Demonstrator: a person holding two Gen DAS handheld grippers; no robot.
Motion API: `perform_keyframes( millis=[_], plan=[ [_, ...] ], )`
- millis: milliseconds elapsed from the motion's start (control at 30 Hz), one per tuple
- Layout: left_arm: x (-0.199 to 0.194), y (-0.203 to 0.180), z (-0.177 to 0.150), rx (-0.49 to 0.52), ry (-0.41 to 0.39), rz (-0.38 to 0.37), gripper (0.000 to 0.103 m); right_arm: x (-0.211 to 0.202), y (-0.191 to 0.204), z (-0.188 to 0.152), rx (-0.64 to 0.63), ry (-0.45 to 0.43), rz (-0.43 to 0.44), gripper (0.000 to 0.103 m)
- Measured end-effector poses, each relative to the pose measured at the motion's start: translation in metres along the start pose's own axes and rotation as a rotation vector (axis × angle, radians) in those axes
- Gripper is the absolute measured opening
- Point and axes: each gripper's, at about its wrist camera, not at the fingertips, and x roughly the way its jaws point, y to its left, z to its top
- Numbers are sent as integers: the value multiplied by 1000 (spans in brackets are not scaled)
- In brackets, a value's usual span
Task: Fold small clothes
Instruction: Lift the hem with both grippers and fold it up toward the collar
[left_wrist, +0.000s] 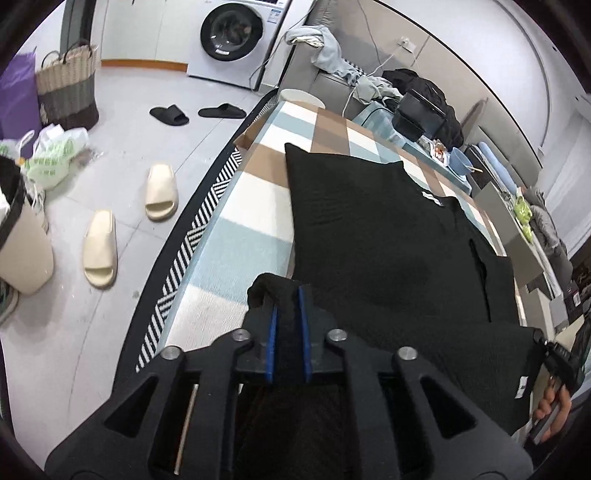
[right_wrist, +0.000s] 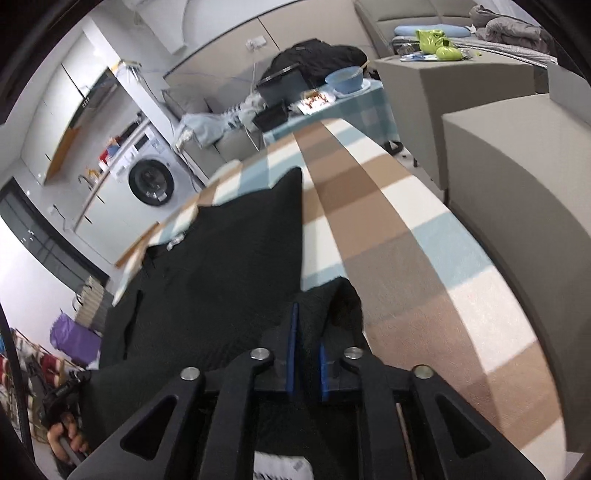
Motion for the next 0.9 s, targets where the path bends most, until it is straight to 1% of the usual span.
perform_keyframes(
  millis=[33,67,100,133,167,267,367,400,467,567,700,900],
  plan=[
    [-1,2,-4,0,-6,11,20,-5,-2,-2,-4,0,-1,22],
    [-4,3,-6,1,-13,27,33,-11,-5,-6,-8,-9,-2,27],
    [-5,3,-8,6,-20,50,40,-15,-6,-9,-9,-16,-5,35],
    [-7,4,-11,7,-22,59,49,-21,-10,-12,-8,-27,-20,40],
    [-7,5,-12,9,-23,63,50,-24,-13,-15,-9,-36,-30,46],
    [-3,6,-15,22,-8,66,50,-18,-20,-18,-6,-6,0,46],
    [2,3,-18,33,8,67,49,-3,-15,-18,-20,30,47,45],
    [6,0,-18,46,16,52,47,2,-12,-18,-27,38,54,40],
    [10,-6,-19,69,27,37,23,11,-5,-17,-46,58,66,35],
    [19,-17,-22,108,46,49,16,24,7,-16,-95,82,41,21],
    [18,-22,-28,129,44,38,14,23,10,-19,-116,96,33,17],
    [4,-22,-45,146,54,27,14,13,6,-28,-131,113,20,16]
  ],
)
